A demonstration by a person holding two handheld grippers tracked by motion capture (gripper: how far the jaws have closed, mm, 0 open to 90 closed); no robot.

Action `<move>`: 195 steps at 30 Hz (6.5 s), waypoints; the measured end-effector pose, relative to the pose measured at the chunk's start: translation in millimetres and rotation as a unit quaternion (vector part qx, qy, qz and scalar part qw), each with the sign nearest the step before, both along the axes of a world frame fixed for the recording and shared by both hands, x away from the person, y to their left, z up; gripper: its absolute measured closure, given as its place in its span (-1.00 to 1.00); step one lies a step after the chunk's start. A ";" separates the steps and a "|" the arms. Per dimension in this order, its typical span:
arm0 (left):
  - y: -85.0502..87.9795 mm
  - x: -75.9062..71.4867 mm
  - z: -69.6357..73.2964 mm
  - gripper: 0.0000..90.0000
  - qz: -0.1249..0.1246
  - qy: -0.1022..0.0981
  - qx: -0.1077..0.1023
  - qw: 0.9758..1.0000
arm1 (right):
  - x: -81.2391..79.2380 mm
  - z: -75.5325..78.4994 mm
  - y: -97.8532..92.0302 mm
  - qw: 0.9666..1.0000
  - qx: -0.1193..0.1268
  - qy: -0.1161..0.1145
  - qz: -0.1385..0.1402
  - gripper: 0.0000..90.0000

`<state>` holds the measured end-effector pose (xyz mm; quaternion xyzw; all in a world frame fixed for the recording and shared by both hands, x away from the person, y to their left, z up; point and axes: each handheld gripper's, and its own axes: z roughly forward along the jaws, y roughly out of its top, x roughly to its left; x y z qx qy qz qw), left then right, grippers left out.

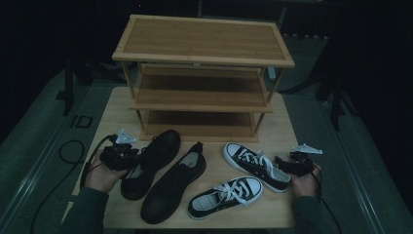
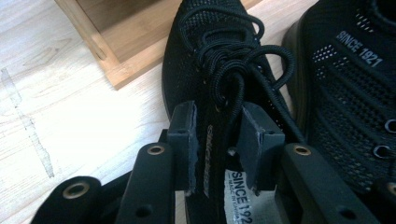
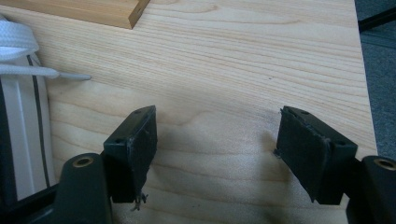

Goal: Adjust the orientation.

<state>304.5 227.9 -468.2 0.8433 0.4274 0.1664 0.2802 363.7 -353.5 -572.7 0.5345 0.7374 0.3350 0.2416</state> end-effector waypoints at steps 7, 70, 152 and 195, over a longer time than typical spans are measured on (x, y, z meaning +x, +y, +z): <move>-6.7 9.6 -9.4 0.65 -0.006 0.018 0.029 0.999 | 0.0 0.0 0.0 1.000 0.000 0.000 0.000 -0.36; 63.8 11.9 -10.6 0.82 0.049 0.011 -0.021 0.999 | -0.2 0.1 -0.5 1.000 0.001 -0.001 -0.003 -0.32; -28.1 -57.4 -17.8 0.28 -0.098 0.010 -0.045 0.994 | -0.3 0.2 -0.1 1.000 0.000 -0.001 0.000 -0.33; -39.9 -56.4 -17.6 1.00 -0.104 0.018 -0.064 0.992 | -0.4 0.2 0.0 1.000 0.000 -0.001 0.001 -0.32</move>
